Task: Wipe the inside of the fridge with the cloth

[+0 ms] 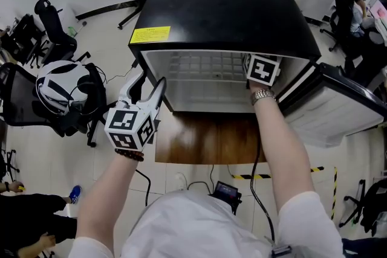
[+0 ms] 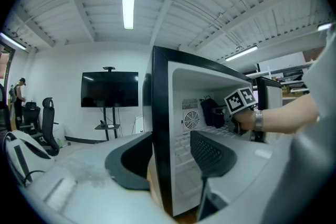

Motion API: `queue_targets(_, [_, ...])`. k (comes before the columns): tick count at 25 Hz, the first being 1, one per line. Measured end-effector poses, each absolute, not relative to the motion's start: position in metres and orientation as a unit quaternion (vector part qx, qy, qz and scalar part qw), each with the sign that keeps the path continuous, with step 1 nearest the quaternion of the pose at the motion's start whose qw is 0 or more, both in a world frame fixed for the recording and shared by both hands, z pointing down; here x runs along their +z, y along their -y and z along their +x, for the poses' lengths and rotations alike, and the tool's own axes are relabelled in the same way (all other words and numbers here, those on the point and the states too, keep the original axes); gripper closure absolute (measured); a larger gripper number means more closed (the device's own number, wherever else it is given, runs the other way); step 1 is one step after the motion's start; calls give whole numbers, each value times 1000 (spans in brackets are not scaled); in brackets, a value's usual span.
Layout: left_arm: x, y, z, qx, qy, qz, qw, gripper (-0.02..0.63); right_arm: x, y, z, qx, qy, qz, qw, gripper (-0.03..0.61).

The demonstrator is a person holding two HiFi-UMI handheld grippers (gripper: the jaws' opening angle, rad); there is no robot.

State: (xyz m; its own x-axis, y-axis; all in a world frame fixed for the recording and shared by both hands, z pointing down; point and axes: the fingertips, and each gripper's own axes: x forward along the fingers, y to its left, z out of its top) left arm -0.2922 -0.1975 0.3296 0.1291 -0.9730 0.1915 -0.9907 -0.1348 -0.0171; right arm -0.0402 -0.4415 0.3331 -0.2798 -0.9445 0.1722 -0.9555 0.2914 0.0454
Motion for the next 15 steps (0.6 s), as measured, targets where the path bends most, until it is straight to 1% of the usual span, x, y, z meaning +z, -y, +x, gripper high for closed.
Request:
queue_targets(7, [331, 200, -290, 78, 652, 752, 56, 388, 321, 427, -50, 17, 817, 574, 62, 500])
queue_targets(10, [331, 199, -290, 77, 650, 754, 55, 388, 310, 405, -79, 2, 841, 538, 53, 500])
queue_targets(15, [330, 199, -290, 74, 644, 759, 55, 388, 303, 362, -153, -2, 896, 441, 47, 500])
